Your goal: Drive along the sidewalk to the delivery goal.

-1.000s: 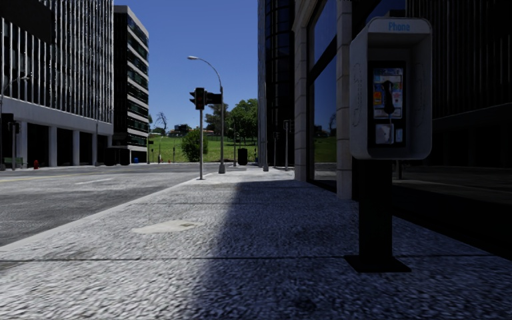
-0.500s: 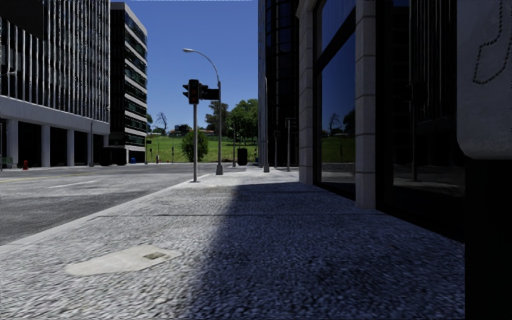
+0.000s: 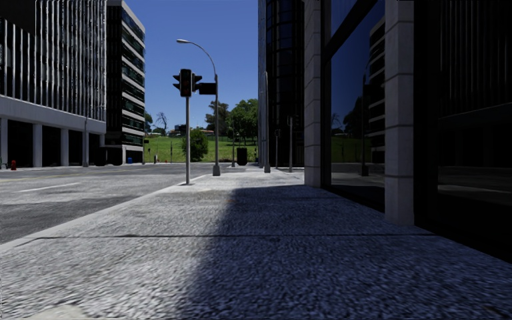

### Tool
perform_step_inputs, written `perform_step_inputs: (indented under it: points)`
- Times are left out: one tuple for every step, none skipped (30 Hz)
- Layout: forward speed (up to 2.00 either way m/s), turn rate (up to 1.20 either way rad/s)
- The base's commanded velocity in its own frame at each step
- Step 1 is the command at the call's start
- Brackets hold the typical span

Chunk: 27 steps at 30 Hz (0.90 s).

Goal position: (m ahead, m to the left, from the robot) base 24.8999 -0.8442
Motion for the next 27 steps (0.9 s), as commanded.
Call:
perform_step_inputs:
  points:
    - [2.00,0.00]
    - [2.00,0.00]
    - [2.00,0.00]
    - [2.00,0.00]
    - [2.00,0.00]
    - [2.00,0.00]
    - [2.00,0.00]
    - [2.00,0.00]
    - [2.00,0.00]
    - [2.00,0.00]
    - [2.00,0.00]
    - [2.00,0.00]
    - [2.00,0.00]
    - [2.00,0.00]
    - [2.00,0.00]
    - [2.00,0.00]
    - [2.00,0.00]
    - [2.00,0.00]
    - [2.00,0.00]
    - [1.99,0.00]
    - [1.99,0.00]
    - [1.99,0.00]
    - [1.99,0.00]
    - [1.99,0.00]
    - [1.99,0.00]
    - [1.99,0.00]
    - [1.99,0.00]
